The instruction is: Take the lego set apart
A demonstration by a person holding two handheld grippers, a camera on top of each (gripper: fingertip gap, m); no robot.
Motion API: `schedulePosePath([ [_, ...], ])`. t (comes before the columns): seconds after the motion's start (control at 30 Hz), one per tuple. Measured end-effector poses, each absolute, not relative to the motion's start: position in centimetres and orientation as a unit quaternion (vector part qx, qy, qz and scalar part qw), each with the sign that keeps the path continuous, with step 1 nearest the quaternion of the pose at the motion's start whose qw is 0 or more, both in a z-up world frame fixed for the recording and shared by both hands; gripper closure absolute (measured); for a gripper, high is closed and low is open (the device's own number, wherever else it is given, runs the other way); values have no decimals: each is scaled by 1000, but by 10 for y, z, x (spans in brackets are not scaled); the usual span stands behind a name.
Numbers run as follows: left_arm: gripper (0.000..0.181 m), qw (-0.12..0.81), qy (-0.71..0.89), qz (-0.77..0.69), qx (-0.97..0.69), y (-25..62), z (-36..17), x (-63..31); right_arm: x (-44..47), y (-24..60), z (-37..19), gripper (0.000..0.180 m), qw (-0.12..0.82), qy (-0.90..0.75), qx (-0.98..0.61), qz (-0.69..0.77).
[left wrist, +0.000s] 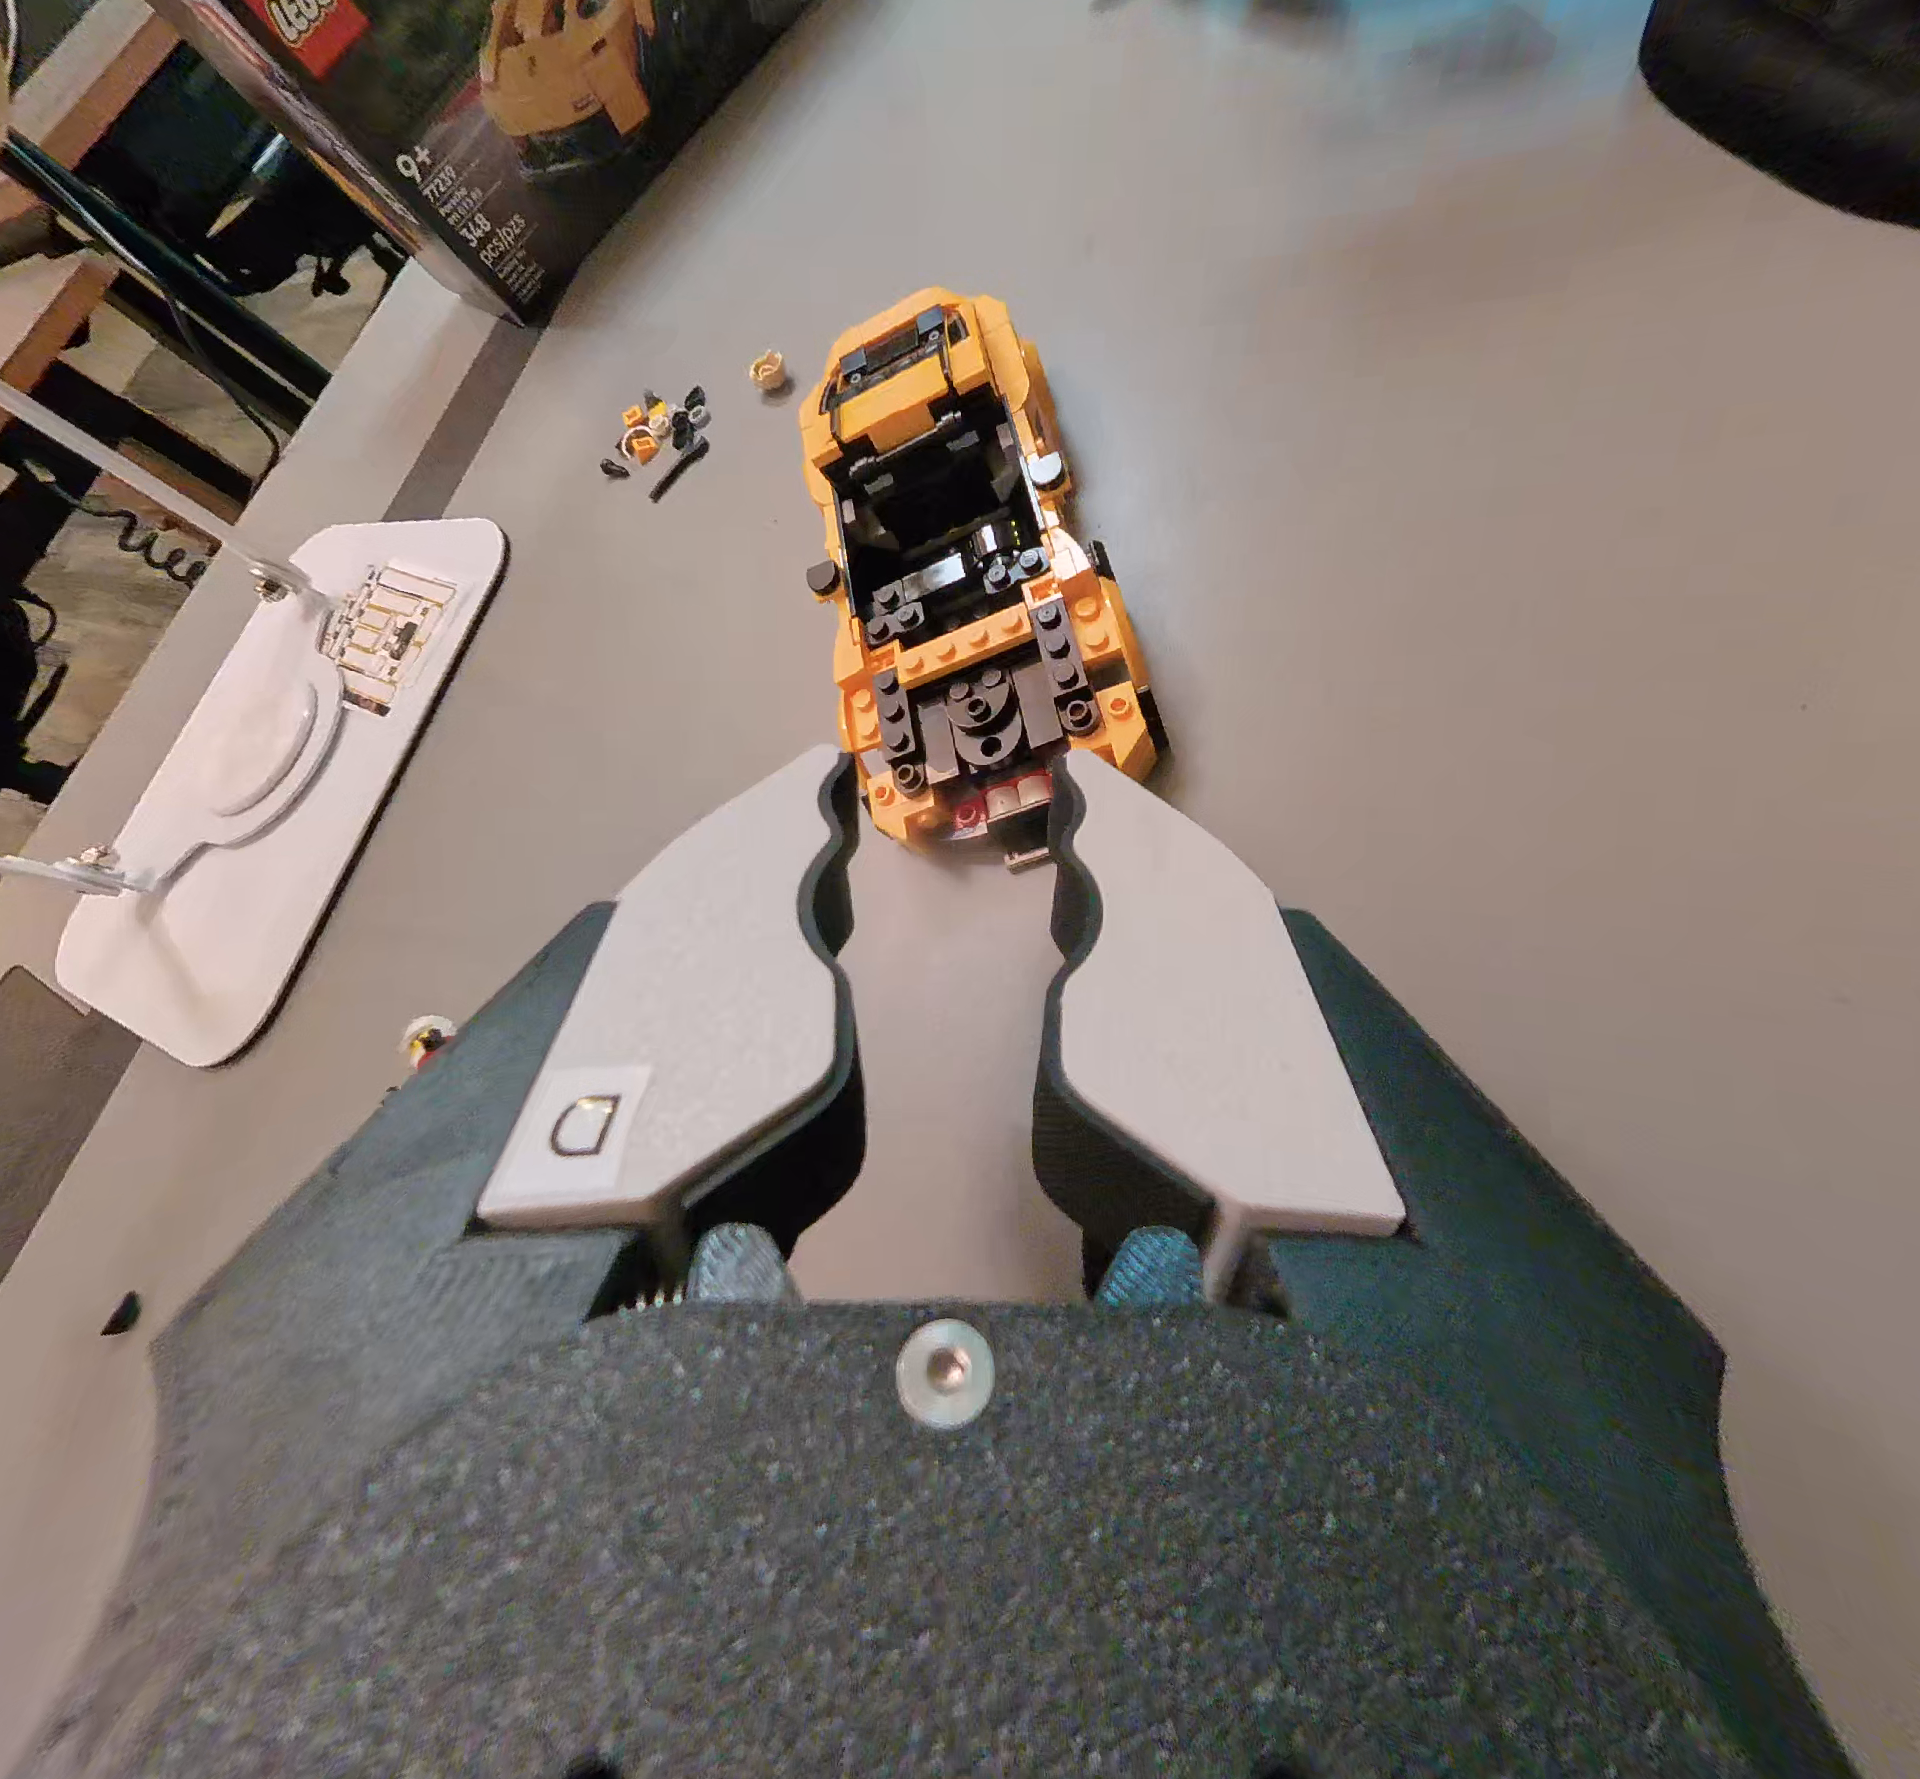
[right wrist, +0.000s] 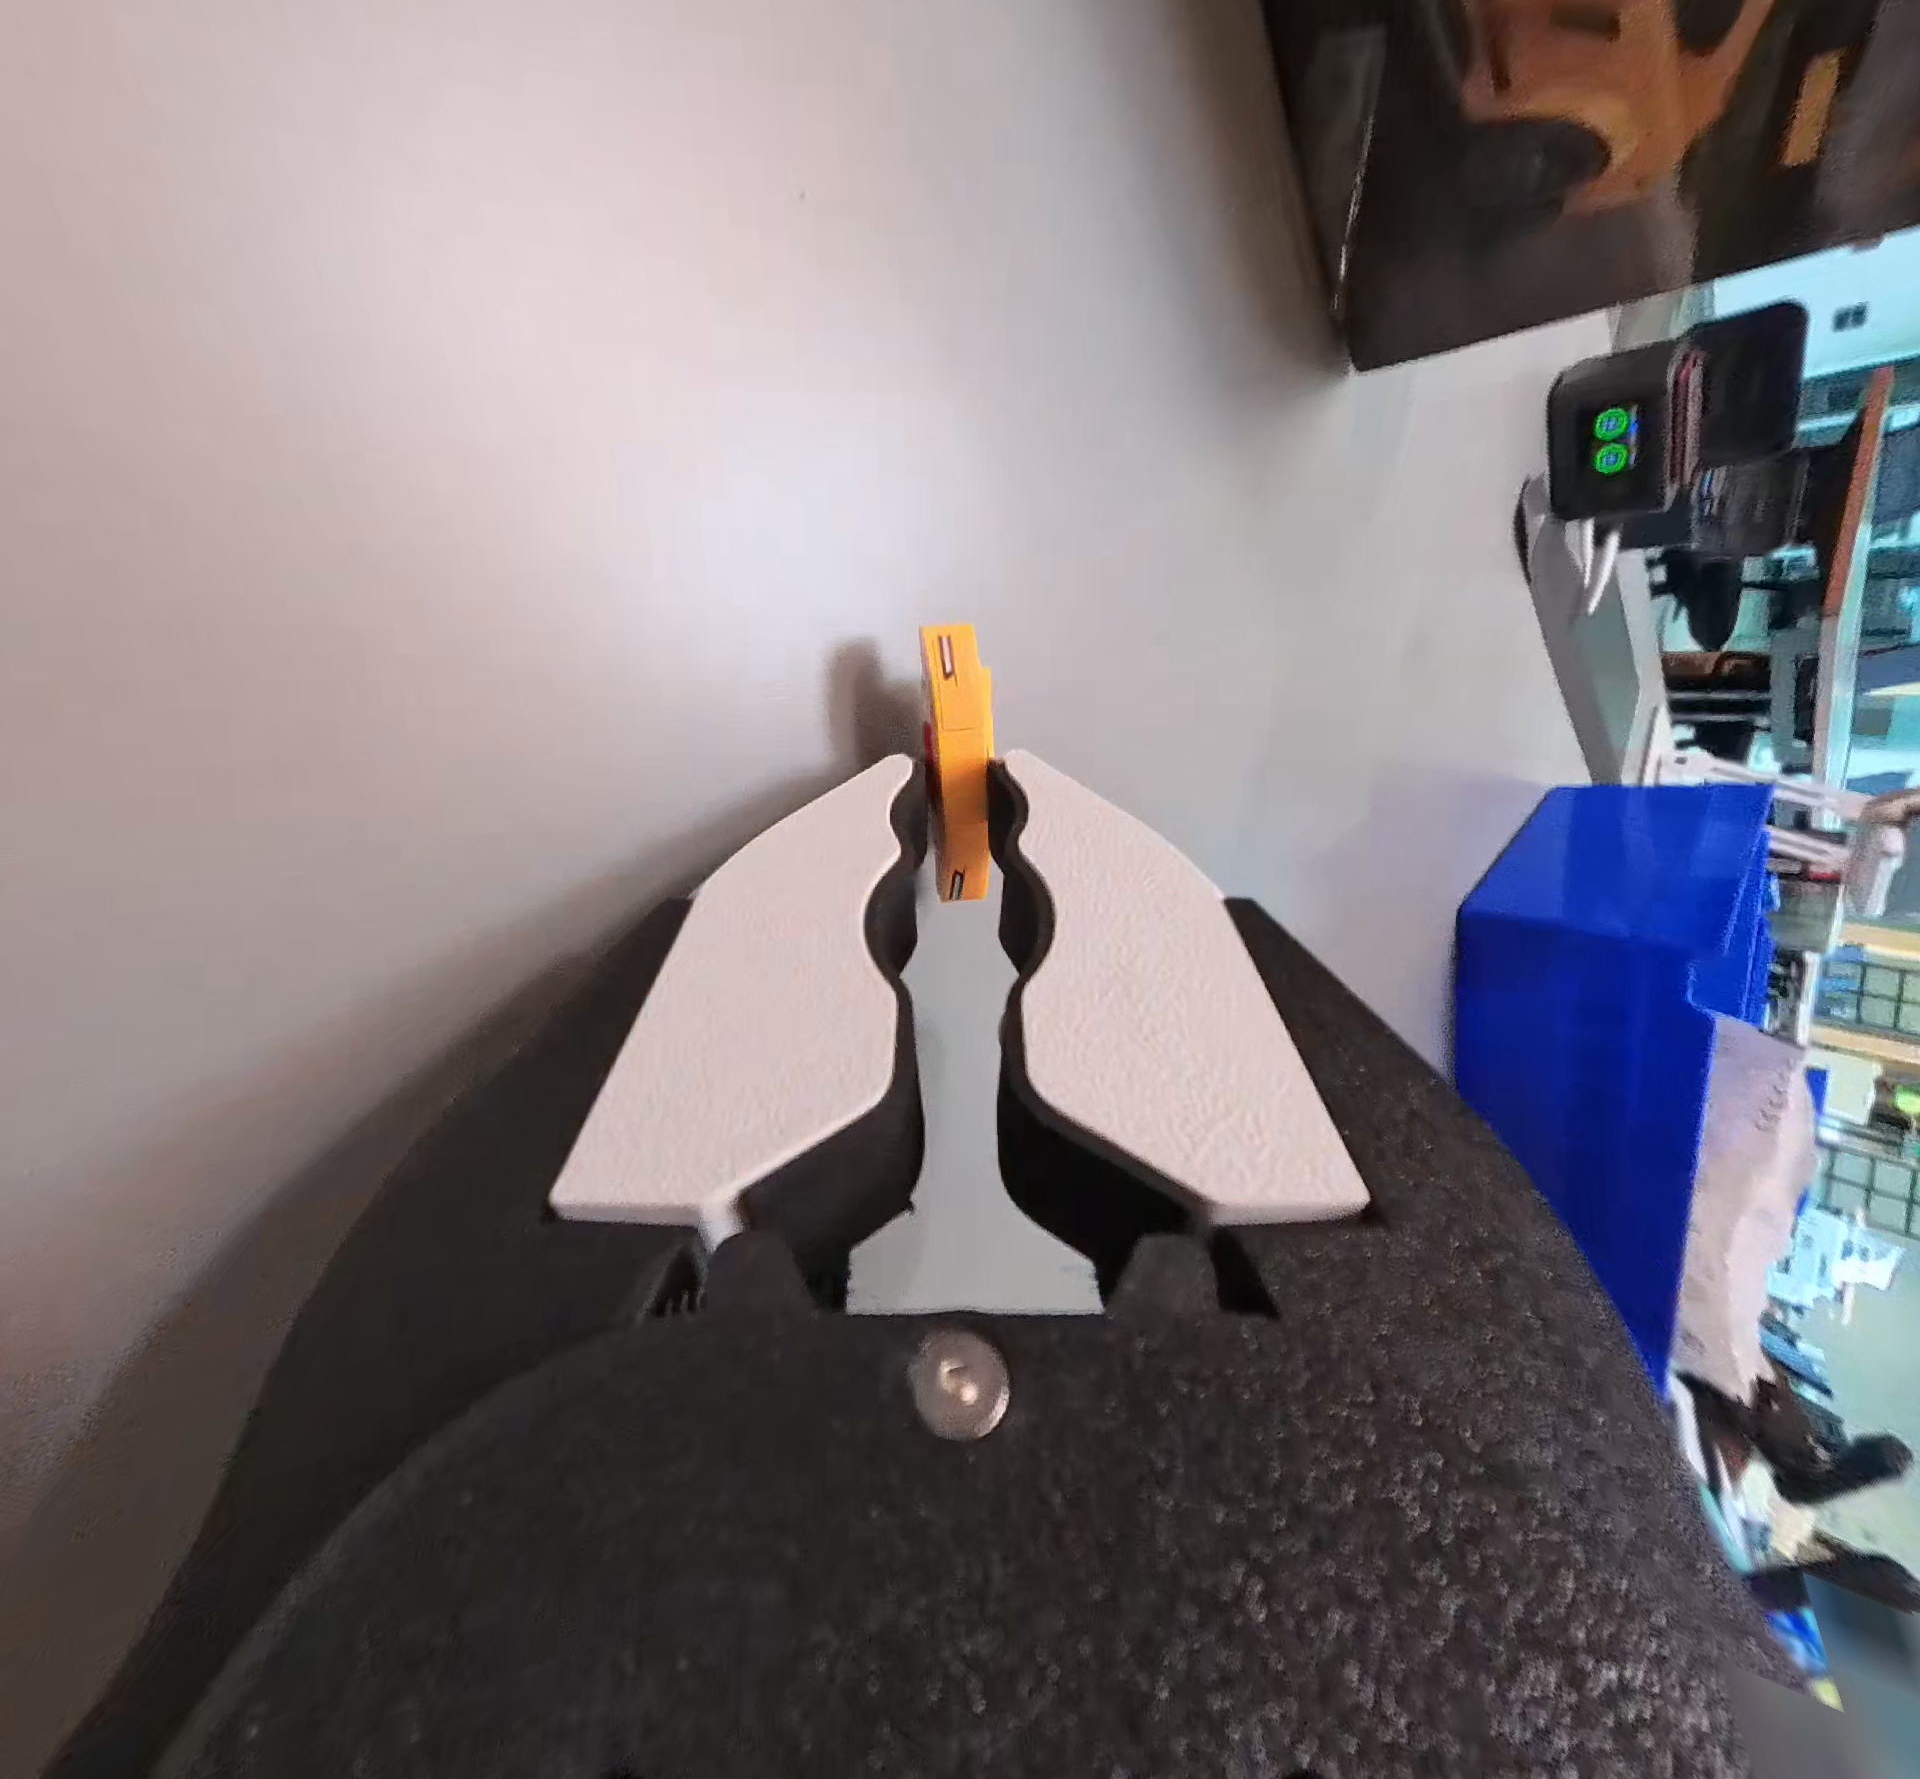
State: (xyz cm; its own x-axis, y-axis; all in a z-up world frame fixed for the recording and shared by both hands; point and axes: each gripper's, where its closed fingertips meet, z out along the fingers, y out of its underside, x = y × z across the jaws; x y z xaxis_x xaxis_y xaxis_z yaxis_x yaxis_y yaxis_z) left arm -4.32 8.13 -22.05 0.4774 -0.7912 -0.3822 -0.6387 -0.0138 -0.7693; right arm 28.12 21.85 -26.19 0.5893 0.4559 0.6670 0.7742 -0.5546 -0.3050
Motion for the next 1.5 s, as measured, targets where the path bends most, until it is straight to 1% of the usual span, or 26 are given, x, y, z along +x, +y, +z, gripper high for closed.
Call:
schedulePosePath([
  [0.07,147,492,504,-77,-706,81,-218,-43,272,220,-262,168,314,-370,-839,-247],
  [0.17,152,510,492,-70,-702,84,-211,-47,259,220,-256,148,340,-357,-845,-207],
  [0.23,155,522,476,-75,-704,87,-204,-51,247,220,-249,141,371,-340,-849,-161],
  [0.3,156,527,460,-85,-710,90,-200,-54,228,220,-236,140,416,-329,-842,-100],
  [0.37,157,528,448,-92,-716,93,-199,-58,192,213,-221,140,458,-341,-821,8],
  [0.47,158,528,434,-101,-723,96,-199,-62,126,178,-202,138,460,-406,-767,188],
  [0.57,158,539,413,-105,-727,101,-195,-67,85,160,-189,136,470,-450,-727,222],
  [0.63,164,559,389,-115,-723,105,-186,-72,58,157,-172,136,512,-456,-691,228],
  [0.7,180,591,357,-129,-712,106,-170,-79,36,160,-148,138,573,-432,-657,232],
  [0.77,181,624,322,-142,-698,108,-152,-88,20,166,-123,138,626,-389,-630,247],
  [0.83,181,645,291,-143,-692,111,-142,-98,9,174,-103,138,658,-348,-613,264],
  [0.9,181,659,268,-143,-688,116,-136,-108,0,185,-90,144,684,-323,-598,265],
  [1.0,181,668,238,-155,-688,127,-130,-119,-17,196,-76,152,693,-319,-585,275],
  [1.03,181,671,227,-162,-687,132,-126,-123,-21,199,-71,157,697,-317,-581,276],
  [1.1,181,683,216,-146,-682,148,-116,-133,-29,203,-61,180,706,-318,-567,281],
  [1.2,181,705,194,-118,-672,176,-93,-152,-36,211,-51,180,711,-318,-561,281],
  [1.37,181,734,158,-70,-657,218,-49,-192,-33,214,-56,180,702,-335,-564,277],
  [1.43,181,734,149,-64,-659,225,-41,-207,-31,213,-61,180,697,-345,-565,277],
  [1.5,181,716,156,-87,-675,224,-43,-214,-30,210,-66,180,694,-362,-559,273],
])
